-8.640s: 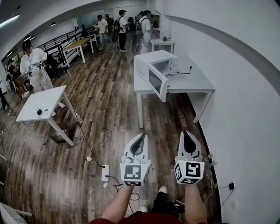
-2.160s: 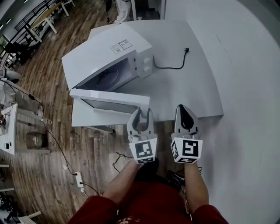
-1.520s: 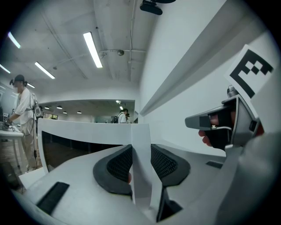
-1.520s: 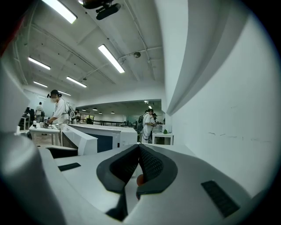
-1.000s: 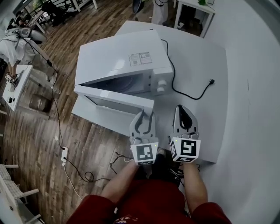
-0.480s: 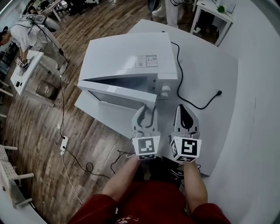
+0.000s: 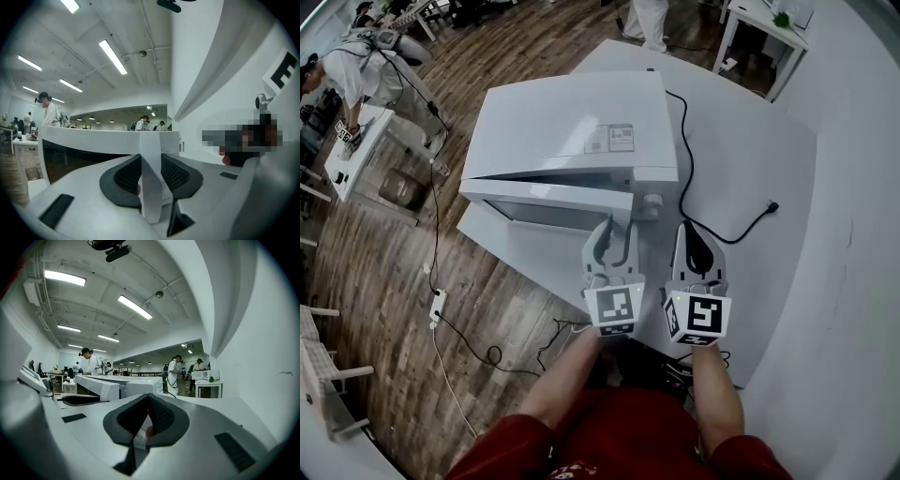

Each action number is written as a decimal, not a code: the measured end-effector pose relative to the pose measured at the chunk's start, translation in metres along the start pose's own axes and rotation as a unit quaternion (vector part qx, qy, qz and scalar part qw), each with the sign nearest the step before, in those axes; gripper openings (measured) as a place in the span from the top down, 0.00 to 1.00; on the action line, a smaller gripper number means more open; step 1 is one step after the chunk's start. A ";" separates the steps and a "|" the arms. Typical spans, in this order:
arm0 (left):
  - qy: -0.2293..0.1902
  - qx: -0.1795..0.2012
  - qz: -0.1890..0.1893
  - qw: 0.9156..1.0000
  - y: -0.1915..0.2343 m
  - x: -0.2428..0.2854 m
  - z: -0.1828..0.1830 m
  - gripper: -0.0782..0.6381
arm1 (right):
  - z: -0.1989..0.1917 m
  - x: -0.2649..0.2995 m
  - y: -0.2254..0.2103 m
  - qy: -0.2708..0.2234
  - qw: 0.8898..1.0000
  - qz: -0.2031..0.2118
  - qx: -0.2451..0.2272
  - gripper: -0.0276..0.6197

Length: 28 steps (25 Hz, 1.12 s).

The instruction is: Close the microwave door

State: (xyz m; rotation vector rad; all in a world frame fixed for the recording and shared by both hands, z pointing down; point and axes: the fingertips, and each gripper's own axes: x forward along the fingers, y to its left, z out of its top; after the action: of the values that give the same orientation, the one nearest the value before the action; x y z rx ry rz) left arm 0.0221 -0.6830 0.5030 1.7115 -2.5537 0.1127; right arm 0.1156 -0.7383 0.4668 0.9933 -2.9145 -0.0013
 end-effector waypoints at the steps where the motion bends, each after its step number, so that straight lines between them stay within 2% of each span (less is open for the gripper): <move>1: 0.001 -0.001 0.001 1.000 0.000 0.004 0.000 0.69 | -0.001 0.002 -0.001 0.000 1.000 0.000 0.001 0.92; 13: 0.001 -0.004 0.014 1.000 0.005 0.031 0.004 0.69 | -0.003 0.020 -0.018 0.003 1.000 -0.001 0.004 0.92; 28: 0.021 -0.005 0.017 1.000 0.008 0.051 0.002 0.69 | -0.001 0.015 -0.014 0.002 1.000 -0.004 0.005 0.92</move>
State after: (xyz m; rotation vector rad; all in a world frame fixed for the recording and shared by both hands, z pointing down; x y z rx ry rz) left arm -0.0046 -0.7273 0.5055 1.6445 -2.5494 0.1377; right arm 0.1127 -0.7586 0.4682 1.0048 -2.9099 0.0140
